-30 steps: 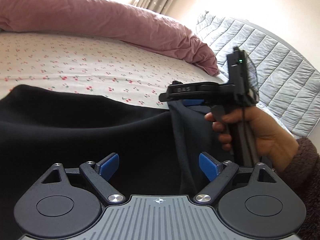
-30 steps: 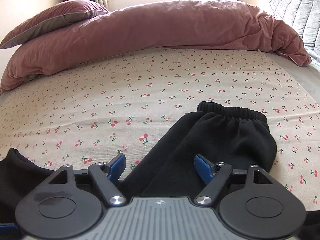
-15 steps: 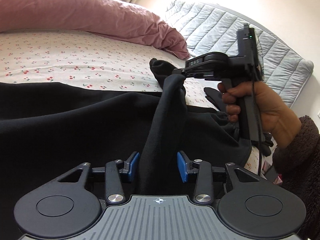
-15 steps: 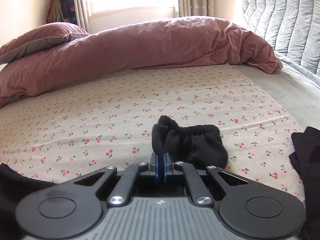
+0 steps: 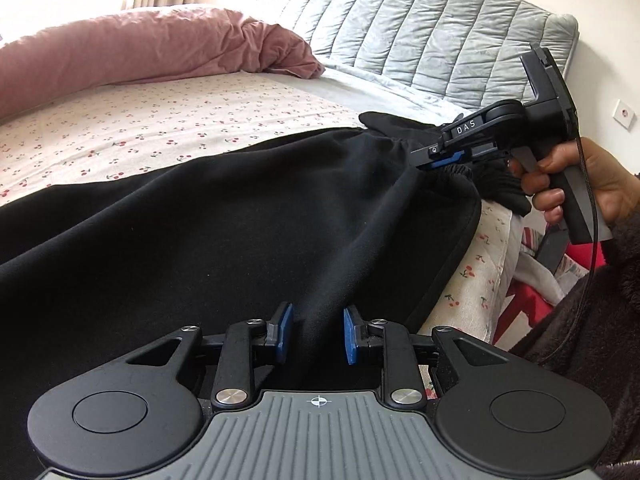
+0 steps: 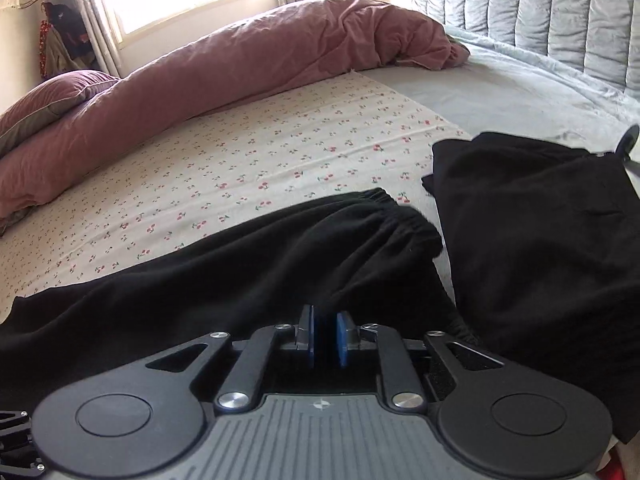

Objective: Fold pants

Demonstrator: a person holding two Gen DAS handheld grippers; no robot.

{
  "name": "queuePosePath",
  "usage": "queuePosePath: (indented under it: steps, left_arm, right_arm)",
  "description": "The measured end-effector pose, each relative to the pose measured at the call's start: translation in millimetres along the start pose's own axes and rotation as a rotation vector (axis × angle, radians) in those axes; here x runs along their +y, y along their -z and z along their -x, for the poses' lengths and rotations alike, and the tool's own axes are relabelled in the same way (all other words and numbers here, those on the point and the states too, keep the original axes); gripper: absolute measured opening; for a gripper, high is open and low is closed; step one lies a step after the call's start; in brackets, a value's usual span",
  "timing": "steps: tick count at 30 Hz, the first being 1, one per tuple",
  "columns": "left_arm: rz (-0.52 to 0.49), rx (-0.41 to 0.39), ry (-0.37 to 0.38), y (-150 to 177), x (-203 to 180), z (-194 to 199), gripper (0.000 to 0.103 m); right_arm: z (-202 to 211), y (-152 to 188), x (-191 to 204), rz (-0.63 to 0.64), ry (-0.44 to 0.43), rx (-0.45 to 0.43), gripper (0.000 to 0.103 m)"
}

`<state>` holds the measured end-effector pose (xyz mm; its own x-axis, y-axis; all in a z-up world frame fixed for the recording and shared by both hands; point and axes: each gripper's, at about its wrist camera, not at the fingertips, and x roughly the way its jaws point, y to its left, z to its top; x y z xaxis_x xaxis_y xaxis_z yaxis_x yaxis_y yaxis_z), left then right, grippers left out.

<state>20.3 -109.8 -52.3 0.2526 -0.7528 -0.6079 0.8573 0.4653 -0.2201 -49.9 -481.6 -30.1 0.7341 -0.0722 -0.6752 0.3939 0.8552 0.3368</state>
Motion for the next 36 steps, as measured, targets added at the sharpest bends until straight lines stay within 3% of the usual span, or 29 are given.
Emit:
queuePosePath:
  steps: [2, 8, 10, 11, 12, 13, 18, 21, 27, 32, 36]
  left_arm:
    - [-0.008, -0.003, -0.005, 2, -1, 1, 0.023]
    - [-0.053, -0.016, -0.031, 4, -7, 0, 0.024]
    - [-0.053, -0.027, -0.043, 3, -9, -1, 0.019]
    - [-0.051, -0.035, -0.055, 3, -9, -2, 0.017]
    - [-0.048, -0.041, -0.065, 3, -8, -2, 0.012]
    - [-0.045, -0.057, -0.078, 3, -8, -1, 0.006]
    - [-0.076, -0.180, -0.103, -8, -9, 32, 0.002]
    - [-0.093, -0.196, -0.077, -9, -6, 55, 0.002]
    - [-0.136, -0.092, 0.000, 12, -8, 63, 0.002]
    - [-0.164, -0.016, -0.021, 28, -16, 50, 0.002]
    - [-0.155, -0.026, -0.027, 27, -17, 54, 0.002]
  right_arm:
    - [-5, -1, -16, -0.100, -0.075, -0.012, 0.046]
    - [-23, -16, -27, -0.187, -0.065, -0.112, 0.047]
    - [-28, -21, -31, -0.194, -0.043, -0.137, 0.045]
    - [-31, -23, -29, -0.183, -0.023, -0.152, 0.037]
    - [-32, -24, -26, -0.161, -0.001, -0.167, 0.013]
    - [-30, -27, -25, -0.130, 0.027, -0.178, 0.004]
    - [7, -33, -7, -0.055, 0.048, -0.248, 0.003]
    - [32, -26, -3, 0.009, 0.063, -0.227, 0.003]
    - [41, 8, -15, 0.041, 0.096, -0.087, 0.003]
    - [30, 20, -23, 0.031, 0.120, -0.054, 0.002]
    - [38, 23, -15, 0.043, 0.135, -0.082, 0.002]
